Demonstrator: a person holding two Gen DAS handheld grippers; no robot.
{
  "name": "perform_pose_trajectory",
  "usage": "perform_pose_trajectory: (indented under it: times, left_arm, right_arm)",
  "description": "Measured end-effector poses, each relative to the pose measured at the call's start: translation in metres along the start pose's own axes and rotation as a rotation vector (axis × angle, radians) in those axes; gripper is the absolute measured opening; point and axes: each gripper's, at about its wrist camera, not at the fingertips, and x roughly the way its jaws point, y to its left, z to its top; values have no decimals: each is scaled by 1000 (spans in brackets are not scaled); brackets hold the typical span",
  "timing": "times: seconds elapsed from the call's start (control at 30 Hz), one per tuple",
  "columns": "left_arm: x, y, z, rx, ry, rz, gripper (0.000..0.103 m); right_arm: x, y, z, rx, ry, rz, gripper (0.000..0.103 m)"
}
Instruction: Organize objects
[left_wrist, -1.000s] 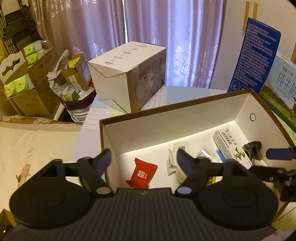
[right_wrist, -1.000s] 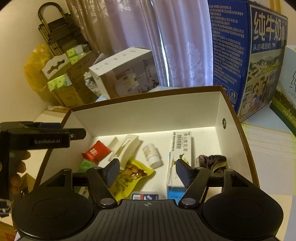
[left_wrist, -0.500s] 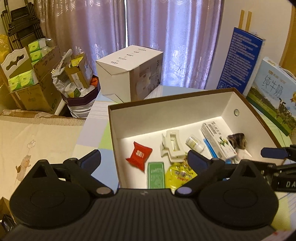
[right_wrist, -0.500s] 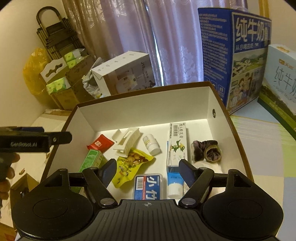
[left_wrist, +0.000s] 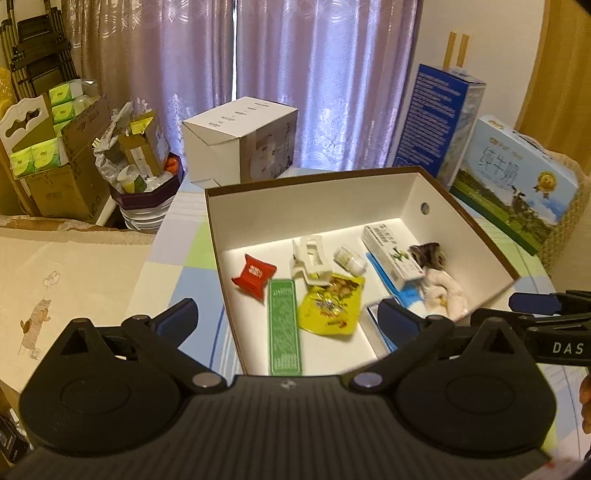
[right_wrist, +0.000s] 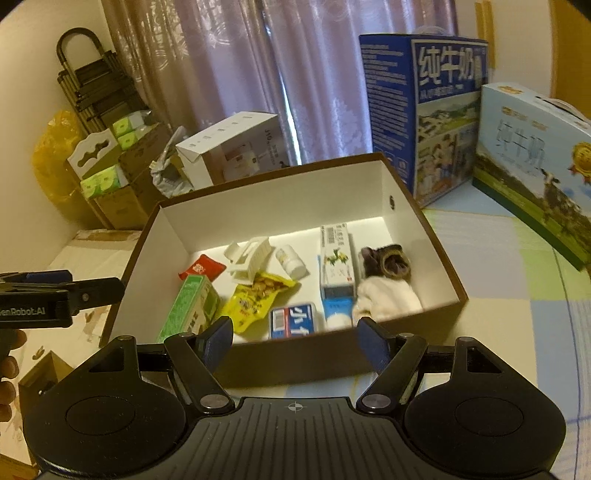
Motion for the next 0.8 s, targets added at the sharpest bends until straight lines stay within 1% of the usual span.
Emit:
perform_pose_trajectory:
  times: [0.13, 0.3, 0.43, 0.57, 0.8]
  left_arm:
    - [-15, -3, -13, 24, -7, -19, 102]
    - [-34, -7, -32, 24, 7, -54, 102]
    - [-52, -15, -46, 26, 21, -43, 102]
    - [-72, -23, -63, 15, 37, -48, 102]
    - [-103, -46, -93, 1, 45, -3, 102]
  right_arm:
    - [-16, 4, -14, 33, -5, -13, 71]
    - [-37, 9, -29, 54, -1, -23, 71]
    - [-56, 11, -41, 59, 2, -18, 71]
    - [-74, 12, -53, 48, -5, -13, 71]
    - [-107, 8, -75, 0, -2, 25, 71]
